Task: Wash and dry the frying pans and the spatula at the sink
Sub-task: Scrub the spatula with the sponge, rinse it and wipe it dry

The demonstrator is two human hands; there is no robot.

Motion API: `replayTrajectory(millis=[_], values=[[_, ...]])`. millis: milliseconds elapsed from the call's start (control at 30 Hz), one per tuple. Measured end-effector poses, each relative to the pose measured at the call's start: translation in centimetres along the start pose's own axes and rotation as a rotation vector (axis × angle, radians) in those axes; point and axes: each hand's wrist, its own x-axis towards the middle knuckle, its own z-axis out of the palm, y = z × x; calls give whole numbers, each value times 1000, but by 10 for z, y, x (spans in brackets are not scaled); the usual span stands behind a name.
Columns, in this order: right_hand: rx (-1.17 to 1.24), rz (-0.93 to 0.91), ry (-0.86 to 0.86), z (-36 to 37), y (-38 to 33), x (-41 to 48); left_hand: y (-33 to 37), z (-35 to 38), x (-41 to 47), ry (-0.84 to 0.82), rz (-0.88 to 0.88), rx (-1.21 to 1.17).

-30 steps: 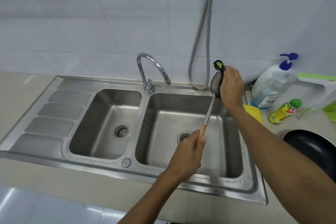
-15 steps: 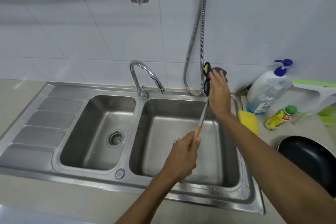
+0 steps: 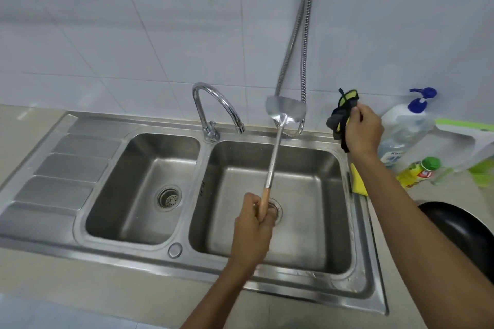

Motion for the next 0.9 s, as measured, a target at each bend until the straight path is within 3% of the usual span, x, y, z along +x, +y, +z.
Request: replayTrajectory(millis=[133, 300, 367, 600, 767, 900], values=[[73, -196, 24, -9, -33, -68, 1, -1, 22, 50, -25, 130], [30, -684, -325, 22, -19, -187, -3, 14, 23, -40, 64, 131], [-17, -739, -344, 31, -5, -196, -7, 12, 16, -72, 80, 145], [-3, -548, -133, 35, -19, -126, -6, 14, -9, -136, 68, 130], [21, -447, -169, 32, -44, -106, -3, -1, -8, -137, 130, 166], [-71, -103, -266, 26, -55, -51, -12, -11, -17, -177, 158, 237]])
